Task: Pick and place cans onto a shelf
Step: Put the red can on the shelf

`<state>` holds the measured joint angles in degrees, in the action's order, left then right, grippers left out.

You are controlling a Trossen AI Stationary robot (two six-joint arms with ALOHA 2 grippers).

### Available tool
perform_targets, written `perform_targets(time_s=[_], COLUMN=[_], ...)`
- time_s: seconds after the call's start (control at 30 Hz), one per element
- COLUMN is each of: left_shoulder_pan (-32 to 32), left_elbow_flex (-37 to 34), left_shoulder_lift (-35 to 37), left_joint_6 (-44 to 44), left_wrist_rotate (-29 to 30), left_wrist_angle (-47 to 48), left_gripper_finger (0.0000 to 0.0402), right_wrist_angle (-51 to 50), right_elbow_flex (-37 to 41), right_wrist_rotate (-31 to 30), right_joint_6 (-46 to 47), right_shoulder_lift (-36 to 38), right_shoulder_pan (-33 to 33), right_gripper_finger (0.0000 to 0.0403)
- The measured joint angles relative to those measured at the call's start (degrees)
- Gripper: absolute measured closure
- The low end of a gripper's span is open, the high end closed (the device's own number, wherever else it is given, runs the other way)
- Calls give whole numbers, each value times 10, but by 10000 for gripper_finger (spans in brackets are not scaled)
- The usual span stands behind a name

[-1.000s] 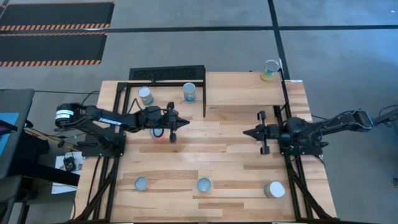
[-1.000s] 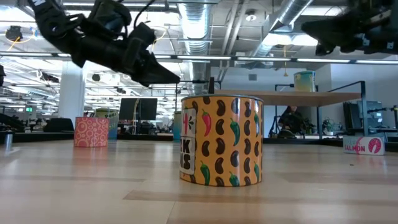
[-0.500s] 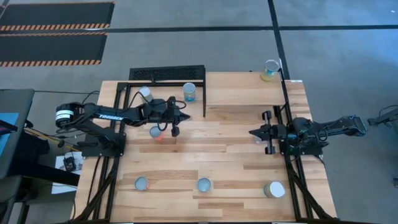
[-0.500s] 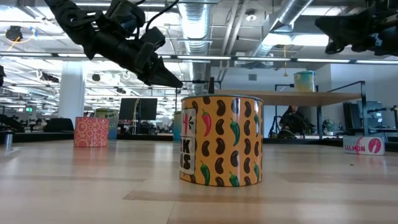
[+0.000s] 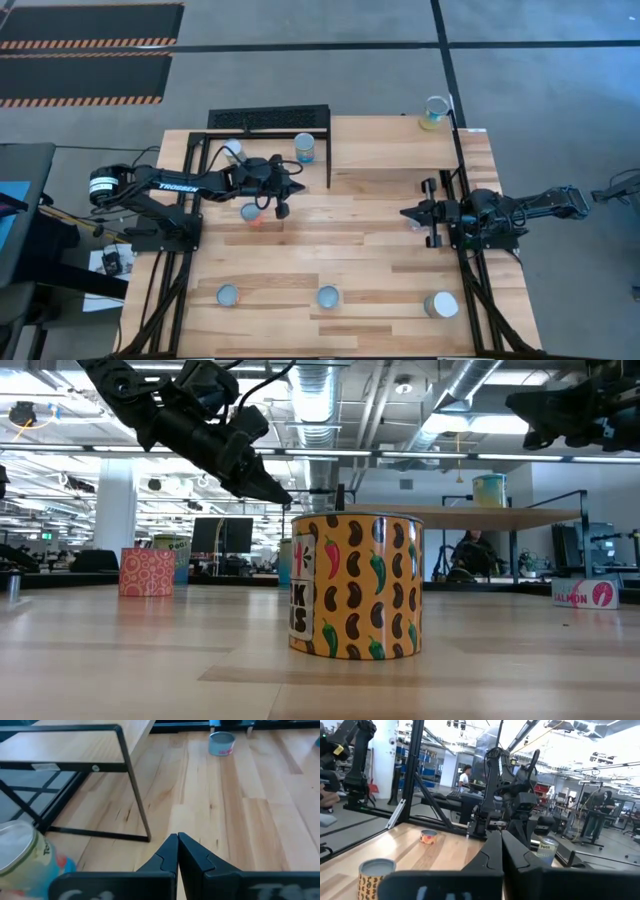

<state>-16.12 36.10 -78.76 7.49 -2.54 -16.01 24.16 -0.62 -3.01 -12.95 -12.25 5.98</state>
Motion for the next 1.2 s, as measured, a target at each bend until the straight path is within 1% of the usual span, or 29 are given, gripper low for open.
perform_targets(time_s=[0.1,0.27,0.47,0.57,0.67,0.87,1.0,1.1,1.2], left_shoulder_pan=[0,0,-1,-1,-1,-1,-1,-1,-1], left_elbow_flex=[0,0,0,0,0,0,17,34,54], left_shoulder_lift=[0,0,0,0,0,0,0,0,0], left_joint_6=[0,0,0,0,0,0,0,0,0], left_wrist_rotate=[5,5,5,6,7,13,19,19,19], left_wrist_angle=[5,4,4,5,8,12,40,76,124], left_gripper_finger=[401,401,401,401,401,401,401,401,401], right_wrist_angle=[0,-10,-21,-30,-36,-129,-165,-199,-206], right_elbow_flex=[0,0,0,0,-1,-29,-33,-33,-33], right_wrist_rotate=[-3,-49,-51,-69,-74,-76,-78,-96,-103], right_joint_6=[0,0,-7,-9,-12,2,2,0,0], right_shoulder_lift=[0,0,0,1,18,70,101,122,121], right_shoulder_pan=[0,0,-1,-1,-1,0,0,0,0], right_gripper_finger=[399,399,399,398,400,400,400,399,400])
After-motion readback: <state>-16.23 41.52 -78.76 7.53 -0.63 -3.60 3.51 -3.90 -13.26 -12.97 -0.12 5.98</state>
